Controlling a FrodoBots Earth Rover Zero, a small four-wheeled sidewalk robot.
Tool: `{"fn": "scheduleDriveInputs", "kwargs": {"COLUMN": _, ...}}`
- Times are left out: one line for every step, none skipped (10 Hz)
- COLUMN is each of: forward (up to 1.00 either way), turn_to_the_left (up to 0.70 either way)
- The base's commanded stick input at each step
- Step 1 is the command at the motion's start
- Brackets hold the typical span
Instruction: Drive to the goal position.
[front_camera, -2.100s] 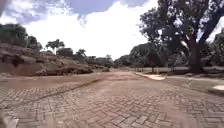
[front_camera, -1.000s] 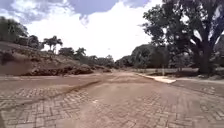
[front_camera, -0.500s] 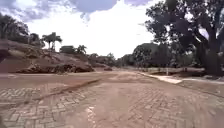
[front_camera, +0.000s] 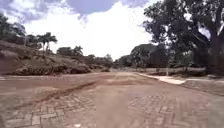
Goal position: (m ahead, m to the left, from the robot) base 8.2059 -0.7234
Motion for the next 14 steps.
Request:
{"fn": "scheduleDriveInputs", "kwargs": {"forward": 1.00, "turn_to_the_left": 0.00}}
{"fn": "scheduleDriveInputs", "kwargs": {"forward": 1.00, "turn_to_the_left": 0.00}}
{"fn": "scheduleDriveInputs", "kwargs": {"forward": 1.00, "turn_to_the_left": 0.00}}
{"fn": "scheduleDriveInputs", "kwargs": {"forward": 1.00, "turn_to_the_left": 0.00}}
{"fn": "scheduleDriveInputs", "kwargs": {"forward": 1.00, "turn_to_the_left": 0.00}}
{"fn": "scheduleDriveInputs", "kwargs": {"forward": 1.00, "turn_to_the_left": 0.00}}
{"fn": "scheduleDriveInputs", "kwargs": {"forward": 1.00, "turn_to_the_left": -0.20}}
{"fn": "scheduleDriveInputs", "kwargs": {"forward": 1.00, "turn_to_the_left": -0.19}}
{"fn": "scheduleDriveInputs", "kwargs": {"forward": 1.00, "turn_to_the_left": -0.07}}
{"fn": "scheduleDriveInputs", "kwargs": {"forward": 1.00, "turn_to_the_left": 0.00}}
{"fn": "scheduleDriveInputs", "kwargs": {"forward": 1.00, "turn_to_the_left": 0.00}}
{"fn": "scheduleDriveInputs", "kwargs": {"forward": 1.00, "turn_to_the_left": 0.00}}
{"fn": "scheduleDriveInputs", "kwargs": {"forward": 1.00, "turn_to_the_left": 0.00}}
{"fn": "scheduleDriveInputs", "kwargs": {"forward": 1.00, "turn_to_the_left": 0.00}}
